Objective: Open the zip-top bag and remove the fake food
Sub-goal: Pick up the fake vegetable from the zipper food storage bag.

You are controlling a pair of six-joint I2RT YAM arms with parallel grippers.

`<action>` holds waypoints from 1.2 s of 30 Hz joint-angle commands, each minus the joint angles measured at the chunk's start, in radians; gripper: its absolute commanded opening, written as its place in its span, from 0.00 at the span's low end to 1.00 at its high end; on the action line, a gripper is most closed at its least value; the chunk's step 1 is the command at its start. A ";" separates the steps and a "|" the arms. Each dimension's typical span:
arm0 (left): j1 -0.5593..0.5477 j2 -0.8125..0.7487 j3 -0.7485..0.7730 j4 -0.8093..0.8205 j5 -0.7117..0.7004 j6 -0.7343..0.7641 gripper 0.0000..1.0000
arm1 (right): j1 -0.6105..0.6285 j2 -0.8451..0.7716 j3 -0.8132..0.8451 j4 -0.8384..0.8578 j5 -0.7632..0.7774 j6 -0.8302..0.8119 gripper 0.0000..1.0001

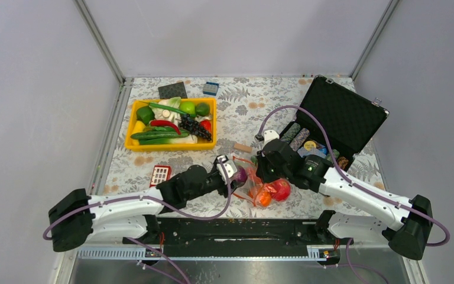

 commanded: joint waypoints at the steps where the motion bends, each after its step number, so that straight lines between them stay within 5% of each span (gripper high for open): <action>1: -0.002 -0.087 -0.006 -0.091 0.057 -0.006 0.50 | -0.009 0.017 0.012 0.012 0.023 0.014 0.00; 15: 0.082 -0.374 0.118 -0.403 -0.002 -0.054 0.49 | -0.008 0.016 0.003 0.013 0.014 0.026 0.00; 23: 0.436 -0.395 0.220 -0.454 0.152 -0.060 0.48 | -0.009 -0.009 -0.017 0.013 0.014 0.037 0.00; 36: 0.906 -0.109 0.375 -0.314 0.307 -0.092 0.47 | -0.009 -0.018 -0.033 0.019 0.009 0.046 0.00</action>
